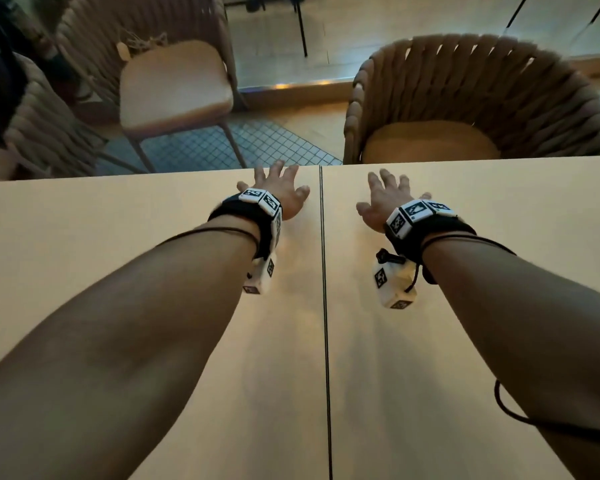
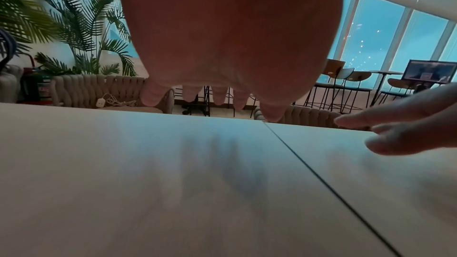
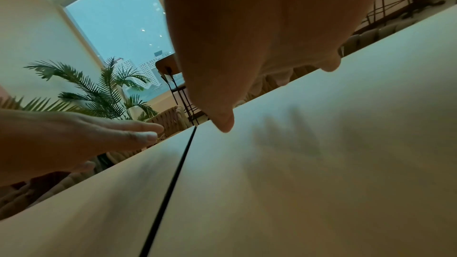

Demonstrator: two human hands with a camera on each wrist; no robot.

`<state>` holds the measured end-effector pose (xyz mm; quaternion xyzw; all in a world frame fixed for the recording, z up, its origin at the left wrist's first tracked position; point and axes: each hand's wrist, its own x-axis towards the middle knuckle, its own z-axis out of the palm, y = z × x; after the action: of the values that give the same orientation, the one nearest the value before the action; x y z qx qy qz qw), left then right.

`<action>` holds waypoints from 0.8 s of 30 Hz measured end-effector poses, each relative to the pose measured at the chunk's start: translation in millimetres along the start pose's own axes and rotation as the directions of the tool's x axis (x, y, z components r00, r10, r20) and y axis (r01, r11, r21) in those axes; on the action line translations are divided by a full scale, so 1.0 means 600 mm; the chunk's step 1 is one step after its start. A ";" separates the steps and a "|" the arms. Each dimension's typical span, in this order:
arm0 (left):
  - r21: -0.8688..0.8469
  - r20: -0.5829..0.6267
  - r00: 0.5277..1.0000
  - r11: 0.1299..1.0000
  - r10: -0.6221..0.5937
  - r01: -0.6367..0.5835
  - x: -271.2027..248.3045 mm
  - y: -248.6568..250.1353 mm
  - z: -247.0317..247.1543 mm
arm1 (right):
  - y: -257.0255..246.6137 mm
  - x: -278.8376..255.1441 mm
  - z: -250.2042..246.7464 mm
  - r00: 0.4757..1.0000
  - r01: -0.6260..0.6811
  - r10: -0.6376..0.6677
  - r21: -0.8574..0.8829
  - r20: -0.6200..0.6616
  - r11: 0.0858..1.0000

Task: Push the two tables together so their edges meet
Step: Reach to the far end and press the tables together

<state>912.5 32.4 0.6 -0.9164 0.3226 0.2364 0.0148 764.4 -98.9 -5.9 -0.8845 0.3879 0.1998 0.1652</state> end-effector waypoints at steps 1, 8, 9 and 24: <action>0.026 0.010 1.000 1.000 -0.004 0.004 0.012 -0.001 -0.005 | 0.001 0.005 0.001 1.000 -0.009 0.009 -0.012 0.022 1.000; 0.128 0.042 0.998 0.991 0.037 -0.043 0.096 0.015 0.004 | -0.002 0.039 0.034 0.998 -0.012 0.013 -0.020 0.066 1.000; 0.133 0.030 0.998 0.990 0.046 -0.050 0.097 0.021 0.002 | -0.001 0.041 0.036 0.998 -0.011 0.012 -0.018 0.064 1.000; 0.116 -0.042 0.995 0.989 0.092 -0.086 0.104 0.027 0.017 | -0.009 0.044 0.033 0.995 -0.031 0.032 -0.008 0.097 0.999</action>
<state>940.6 -15.1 -33.7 -0.9041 0.3764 0.1963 0.0489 780.3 -102.7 -35.1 -0.8680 0.3927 0.2464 0.1778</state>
